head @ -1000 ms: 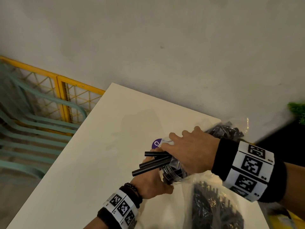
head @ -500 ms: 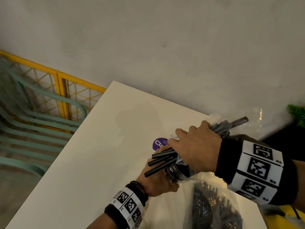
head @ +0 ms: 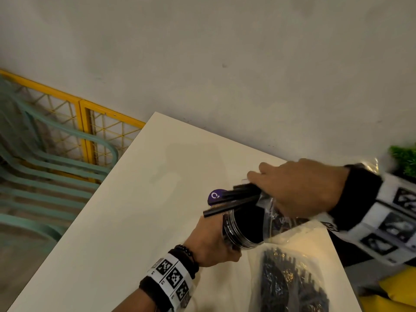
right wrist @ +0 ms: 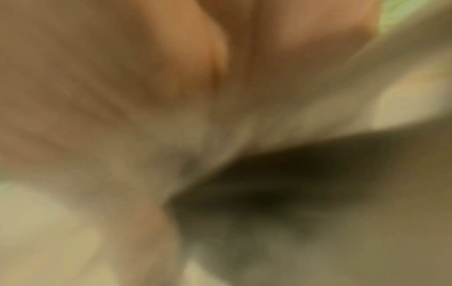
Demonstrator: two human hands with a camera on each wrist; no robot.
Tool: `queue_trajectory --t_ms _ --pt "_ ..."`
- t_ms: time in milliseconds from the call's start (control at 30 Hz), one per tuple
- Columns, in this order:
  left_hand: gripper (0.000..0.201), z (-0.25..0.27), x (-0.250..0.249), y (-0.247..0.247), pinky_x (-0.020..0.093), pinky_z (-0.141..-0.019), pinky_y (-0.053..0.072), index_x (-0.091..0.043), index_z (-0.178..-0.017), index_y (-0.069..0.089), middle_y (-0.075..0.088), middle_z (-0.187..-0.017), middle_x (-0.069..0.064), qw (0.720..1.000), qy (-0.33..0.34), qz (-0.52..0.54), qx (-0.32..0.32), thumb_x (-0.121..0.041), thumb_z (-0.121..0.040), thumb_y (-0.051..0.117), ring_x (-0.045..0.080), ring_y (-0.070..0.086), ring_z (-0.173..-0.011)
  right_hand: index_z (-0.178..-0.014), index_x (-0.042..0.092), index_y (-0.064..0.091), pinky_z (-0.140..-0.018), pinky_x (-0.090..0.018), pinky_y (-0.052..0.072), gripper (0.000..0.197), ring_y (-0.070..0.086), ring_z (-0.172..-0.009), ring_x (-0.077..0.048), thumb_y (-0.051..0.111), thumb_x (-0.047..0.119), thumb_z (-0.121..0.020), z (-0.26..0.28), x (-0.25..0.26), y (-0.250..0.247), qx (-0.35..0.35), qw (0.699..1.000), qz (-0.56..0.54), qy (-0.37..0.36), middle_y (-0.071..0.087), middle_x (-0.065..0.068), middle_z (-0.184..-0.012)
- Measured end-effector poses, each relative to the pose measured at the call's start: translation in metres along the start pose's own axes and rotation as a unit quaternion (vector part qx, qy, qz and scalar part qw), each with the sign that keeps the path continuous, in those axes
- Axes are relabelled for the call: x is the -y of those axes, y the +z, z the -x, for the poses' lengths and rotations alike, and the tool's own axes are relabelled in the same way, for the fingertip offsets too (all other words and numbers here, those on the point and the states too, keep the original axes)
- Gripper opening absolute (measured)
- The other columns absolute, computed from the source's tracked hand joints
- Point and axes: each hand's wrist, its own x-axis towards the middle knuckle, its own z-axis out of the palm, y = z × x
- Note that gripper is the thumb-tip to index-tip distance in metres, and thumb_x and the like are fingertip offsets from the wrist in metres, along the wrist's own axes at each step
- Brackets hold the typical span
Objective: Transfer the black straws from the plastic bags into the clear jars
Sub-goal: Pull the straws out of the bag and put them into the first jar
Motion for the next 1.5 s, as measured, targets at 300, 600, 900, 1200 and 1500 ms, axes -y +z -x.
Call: queue_trajectory --t_ms 300,600,900,1200,1500 --pt "0.089 -0.004 0.001 0.003 0.005 -0.090 0.039 -0.039 -0.135 0.043 0.049 -0.122 -0.026 1.000 0.015 0.013 0.003 -0.033 -0.056 0.085 -0.002 0.051 -0.109 -0.121 0.025 0.035 -0.067 -0.035 0.043 0.029 0.055 -0.075 -0.018 0.043 0.024 -0.093 0.013 -0.013 -0.007 0.007 0.999 0.031 0.014 0.047 0.002 -0.110" --pt "0.099 -0.002 0.000 0.008 -0.001 -0.096 0.033 -0.040 -0.141 0.039 0.050 -0.132 -0.023 0.997 0.032 0.065 -0.019 -0.029 -0.056 0.088 -0.004 0.050 -0.118 -0.134 0.022 0.032 -0.073 -0.039 0.043 0.041 0.061 -0.097 -0.028 0.043 0.024 -0.095 0.021 -0.016 -0.017 -0.022 0.993 0.109 0.026 0.048 -0.003 -0.124" --pt "0.096 -0.004 0.000 0.009 0.022 -0.096 0.051 -0.040 -0.133 0.032 0.053 -0.127 -0.018 0.998 0.017 0.063 -0.010 -0.035 -0.054 0.088 0.004 0.058 -0.113 -0.095 0.035 0.023 -0.061 -0.031 0.037 0.020 0.034 -0.057 -0.006 0.040 0.026 -0.093 0.045 -0.043 -0.030 -0.072 0.996 0.018 0.052 0.037 0.010 -0.093" --pt "0.102 -0.005 -0.003 0.007 0.005 -0.085 0.046 -0.049 -0.131 0.027 0.055 -0.122 -0.026 0.996 0.003 0.085 -0.019 -0.031 -0.054 0.090 -0.005 0.059 -0.110 -0.082 0.034 0.028 -0.061 -0.027 0.040 0.025 0.045 -0.061 -0.009 0.043 0.018 -0.093 0.055 -0.066 -0.018 -0.076 0.992 -0.079 0.067 0.043 0.009 -0.082" --pt "0.098 -0.004 -0.011 -0.002 0.013 -0.086 0.052 -0.044 -0.133 0.034 0.060 -0.119 -0.020 0.991 0.018 0.135 -0.012 -0.018 -0.056 0.089 0.002 0.062 -0.109 -0.077 0.031 0.035 -0.060 -0.036 0.044 0.029 0.046 -0.059 -0.012 0.047 0.011 -0.095 0.052 -0.093 0.005 -0.102 0.969 -0.220 0.052 0.051 0.007 -0.071"
